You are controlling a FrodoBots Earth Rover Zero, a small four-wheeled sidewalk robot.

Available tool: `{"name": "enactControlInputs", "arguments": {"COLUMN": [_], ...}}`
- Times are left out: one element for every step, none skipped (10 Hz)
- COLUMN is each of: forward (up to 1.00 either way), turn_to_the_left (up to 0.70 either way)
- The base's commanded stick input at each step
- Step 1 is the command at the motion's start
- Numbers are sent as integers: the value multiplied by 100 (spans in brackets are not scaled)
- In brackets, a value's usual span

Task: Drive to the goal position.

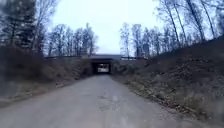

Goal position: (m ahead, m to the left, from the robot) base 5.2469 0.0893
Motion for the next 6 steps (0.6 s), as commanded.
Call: {"name": "enactControlInputs", "arguments": {"forward": [100,100,100,100,100,100], "turn_to_the_left": [0,7,19,32,40,40]}}
